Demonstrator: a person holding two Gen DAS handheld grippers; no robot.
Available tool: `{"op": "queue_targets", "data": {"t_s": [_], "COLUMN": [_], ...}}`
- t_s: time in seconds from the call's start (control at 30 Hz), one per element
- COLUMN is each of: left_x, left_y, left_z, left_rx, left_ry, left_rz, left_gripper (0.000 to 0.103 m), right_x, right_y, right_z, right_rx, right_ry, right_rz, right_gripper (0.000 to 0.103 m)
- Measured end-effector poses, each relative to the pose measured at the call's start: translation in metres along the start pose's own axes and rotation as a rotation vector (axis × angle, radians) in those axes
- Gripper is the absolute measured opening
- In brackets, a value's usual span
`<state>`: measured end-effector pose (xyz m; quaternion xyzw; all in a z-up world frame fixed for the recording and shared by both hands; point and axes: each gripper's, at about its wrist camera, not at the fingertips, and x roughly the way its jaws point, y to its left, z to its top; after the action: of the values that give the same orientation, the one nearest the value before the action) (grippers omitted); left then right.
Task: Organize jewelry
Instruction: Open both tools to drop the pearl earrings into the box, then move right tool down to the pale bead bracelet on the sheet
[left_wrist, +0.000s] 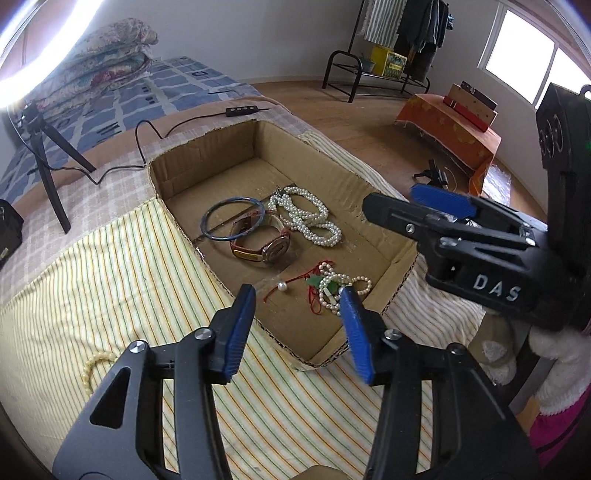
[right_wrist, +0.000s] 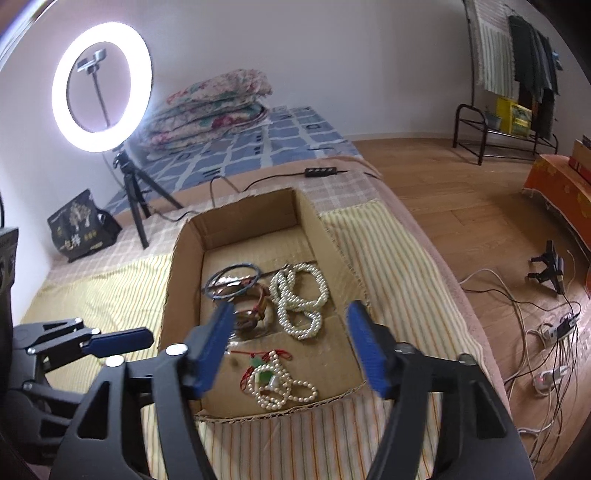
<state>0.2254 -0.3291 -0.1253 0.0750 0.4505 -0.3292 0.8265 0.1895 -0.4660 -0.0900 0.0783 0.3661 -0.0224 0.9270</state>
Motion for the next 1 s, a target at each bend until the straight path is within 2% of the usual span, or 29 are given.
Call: {"op": "queue_targets", "data": {"t_s": [0.2, 0.4, 0.47, 0.8, 1.0], "left_x": [0.001, -0.002, -0.003, -0.016, -0.034], "left_y": [-0.003, -0.008, -0.009, -0.007, -0.006], "left_z": [-0.001, -0.002, -0.002, -0.004, -0.009], "left_rx": [0.024, 0.051, 0.049, 0.054, 0.055], "left_ry": [0.003, 0.0, 0.005, 0.005, -0.023], "left_rz": [0.021, 0.065, 0.079, 0.143, 0.156], "left_gripper": [0.069, 0.07, 0.076, 0.078, 0.078], "right_x": [-0.001, -0.003, -0.005, -0.018, -0.027], "right_y": [-0.009, -0.009, -0.007, -0.001, 0.006], "right_z": [0.003, 0.002, 0.002, 0.005, 0.008], "right_rx": [0.069, 0.073, 0.066, 0.049, 0.045], "right_ry": [-0.004, -0.003, -0.006, -0.024, -0.042], "right_rz": [-0.017, -0.028, -0.027, -0.032, -0.032], "right_gripper": [0.075, 0.076, 0.077, 0.077, 0.077]}}
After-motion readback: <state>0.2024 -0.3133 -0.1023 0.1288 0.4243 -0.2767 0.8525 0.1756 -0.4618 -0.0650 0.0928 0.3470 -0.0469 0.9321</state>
